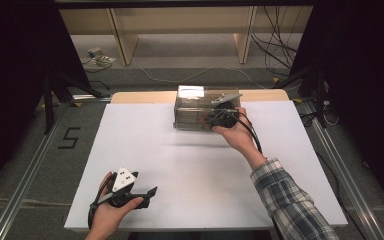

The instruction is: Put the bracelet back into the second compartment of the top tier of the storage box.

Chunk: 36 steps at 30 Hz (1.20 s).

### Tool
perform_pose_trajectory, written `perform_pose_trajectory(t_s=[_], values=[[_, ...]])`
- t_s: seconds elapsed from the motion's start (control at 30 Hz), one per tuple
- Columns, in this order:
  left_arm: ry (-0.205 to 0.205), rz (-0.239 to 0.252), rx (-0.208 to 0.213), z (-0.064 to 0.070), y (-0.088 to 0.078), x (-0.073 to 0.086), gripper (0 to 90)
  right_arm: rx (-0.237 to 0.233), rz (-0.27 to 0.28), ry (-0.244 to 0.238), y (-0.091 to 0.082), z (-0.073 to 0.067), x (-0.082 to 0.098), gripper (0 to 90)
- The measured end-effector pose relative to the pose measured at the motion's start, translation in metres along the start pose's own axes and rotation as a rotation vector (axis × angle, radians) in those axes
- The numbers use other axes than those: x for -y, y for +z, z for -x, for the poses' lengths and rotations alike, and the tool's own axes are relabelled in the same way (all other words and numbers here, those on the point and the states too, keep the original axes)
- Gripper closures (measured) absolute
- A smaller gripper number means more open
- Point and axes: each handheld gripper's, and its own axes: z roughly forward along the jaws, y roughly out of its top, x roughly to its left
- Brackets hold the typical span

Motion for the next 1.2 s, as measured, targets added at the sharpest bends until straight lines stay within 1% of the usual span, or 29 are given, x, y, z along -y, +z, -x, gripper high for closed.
perform_pose_trajectory(t_s=[0.03,0.1,0.13,0.23,0.3,0.33,0.4,0.47,0.5,0.53,0.67,0.77,0.87,0.9,0.93,0.97,1.07,1.2], values=[[-0.001,0.000,-0.001,0.000,0.000,0.000,16.4,0.006,0.007,0.004,-0.002,0.001,0.000,72.1],[0.000,-0.001,-0.002,0.000,0.000,0.000,16.4,0.007,0.010,0.008,-0.005,0.003,0.001,69.2],[0.000,-0.001,-0.001,0.000,0.000,0.000,16.4,0.007,0.010,0.008,-0.005,0.003,0.001,69.2],[0.001,-0.003,-0.001,0.000,0.001,0.000,16.4,0.013,0.009,0.016,-0.008,0.003,0.002,63.9],[0.000,-0.005,0.000,0.000,0.001,0.000,16.4,0.014,0.006,0.027,-0.011,0.005,0.005,57.0],[0.001,-0.005,0.000,0.000,0.001,0.000,16.4,0.014,0.006,0.027,-0.011,0.005,0.005,57.0],[0.000,-0.005,-0.001,0.000,0.001,0.000,16.4,0.020,0.007,0.037,-0.014,0.006,0.007,53.6],[-0.001,-0.006,-0.002,0.000,0.001,0.000,16.4,0.028,0.010,0.041,-0.017,0.007,0.008,48.6],[0.000,-0.006,-0.001,0.000,0.001,0.000,16.4,0.035,0.016,0.045,-0.021,0.008,0.010,44.5],[-0.001,-0.007,-0.001,0.000,0.001,0.001,16.4,0.035,0.016,0.045,-0.021,0.008,0.010,44.5],[-0.003,-0.007,-0.002,-0.001,0.001,0.001,16.4,0.038,0.018,0.055,-0.028,0.010,0.014,39.1],[-0.002,-0.007,-0.002,0.000,0.002,0.001,16.4,0.030,0.020,0.069,-0.032,0.012,0.017,36.2],[-0.003,-0.009,-0.004,0.000,0.002,0.001,16.4,0.030,0.030,0.069,-0.037,0.014,0.020,33.2],[-0.002,-0.010,-0.004,0.000,0.002,0.001,16.4,0.032,0.033,0.076,-0.041,0.014,0.022,31.9],[-0.003,-0.010,-0.003,0.000,0.002,0.001,16.4,0.032,0.033,0.076,-0.041,0.014,0.022,31.9],[-0.001,-0.011,-0.002,0.000,0.002,0.001,16.5,0.036,0.027,0.082,-0.044,0.015,0.025,29.6],[0.001,-0.010,-0.003,0.001,0.002,0.000,16.4,0.039,0.035,0.080,-0.047,0.016,0.027,29.2],[0.000,-0.009,-0.005,0.001,0.002,0.001,16.4,0.044,0.030,0.076,-0.052,0.016,0.031,27.5]])
